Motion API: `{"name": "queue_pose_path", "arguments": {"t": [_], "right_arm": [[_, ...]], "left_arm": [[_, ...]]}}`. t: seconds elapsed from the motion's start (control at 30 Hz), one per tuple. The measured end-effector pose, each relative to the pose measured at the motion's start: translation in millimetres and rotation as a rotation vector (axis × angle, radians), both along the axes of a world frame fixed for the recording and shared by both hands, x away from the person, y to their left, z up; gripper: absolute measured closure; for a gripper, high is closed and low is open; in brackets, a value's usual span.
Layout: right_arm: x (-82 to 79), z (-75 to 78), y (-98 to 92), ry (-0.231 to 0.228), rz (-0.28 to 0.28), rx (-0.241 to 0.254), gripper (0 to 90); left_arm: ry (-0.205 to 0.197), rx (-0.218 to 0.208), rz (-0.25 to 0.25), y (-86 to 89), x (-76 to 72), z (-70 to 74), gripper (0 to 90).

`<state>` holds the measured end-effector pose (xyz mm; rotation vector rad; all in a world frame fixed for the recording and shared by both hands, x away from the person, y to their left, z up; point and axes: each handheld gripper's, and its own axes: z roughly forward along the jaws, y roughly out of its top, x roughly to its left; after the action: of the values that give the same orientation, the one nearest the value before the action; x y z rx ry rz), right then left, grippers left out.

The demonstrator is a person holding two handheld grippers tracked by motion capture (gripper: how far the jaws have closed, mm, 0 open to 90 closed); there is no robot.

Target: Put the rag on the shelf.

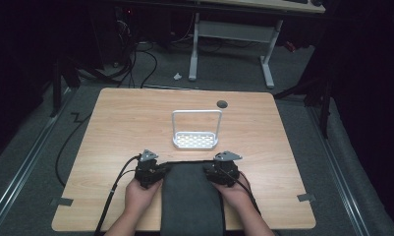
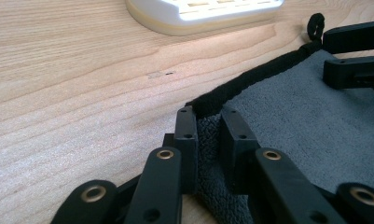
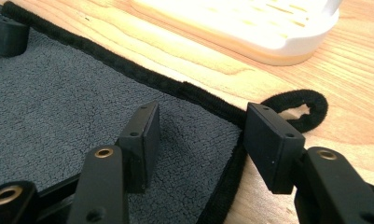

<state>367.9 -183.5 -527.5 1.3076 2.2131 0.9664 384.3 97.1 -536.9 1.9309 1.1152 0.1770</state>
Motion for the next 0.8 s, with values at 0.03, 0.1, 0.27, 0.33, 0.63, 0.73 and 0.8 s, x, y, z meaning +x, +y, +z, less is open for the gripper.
{"name": "queue_pose_path", "arguments": {"t": [0.03,0.1,0.27,0.33,0.63,0.73,0.8], "right_arm": [[0.7,0.5,-0.2,0.007,0.004,-0.001,45.8],[2.4,1.4,0.3,0.013,0.007,-0.018,43.3],[6.0,-0.8,-5.2,0.036,-0.002,0.002,38.5],[5.5,-0.8,-3.9,0.035,0.003,-0.004,38.4],[0.0,0.5,0.0,0.044,0.021,0.016,60.9],[-1.8,0.7,0.1,0.054,0.027,0.035,68.5],[-3.3,0.2,0.6,0.05,0.035,0.039,72.2]], "left_arm": [[0.002,-0.002,0.0,-0.1,-0.1,0.0,78.0],[0.002,-0.002,0.0,-0.1,0.0,0.0,77.8],[0.001,-0.002,-0.003,-0.1,-0.2,0.1,76.9],[0.001,-0.002,-0.003,0.0,-0.1,0.1,76.8],[0.0,-0.002,-0.008,-0.5,-0.8,0.1,76.8],[0.0,-0.003,-0.013,-0.5,-0.8,0.0,77.4],[-0.002,-0.002,-0.018,-0.5,-1.1,0.1,77.9]]}}
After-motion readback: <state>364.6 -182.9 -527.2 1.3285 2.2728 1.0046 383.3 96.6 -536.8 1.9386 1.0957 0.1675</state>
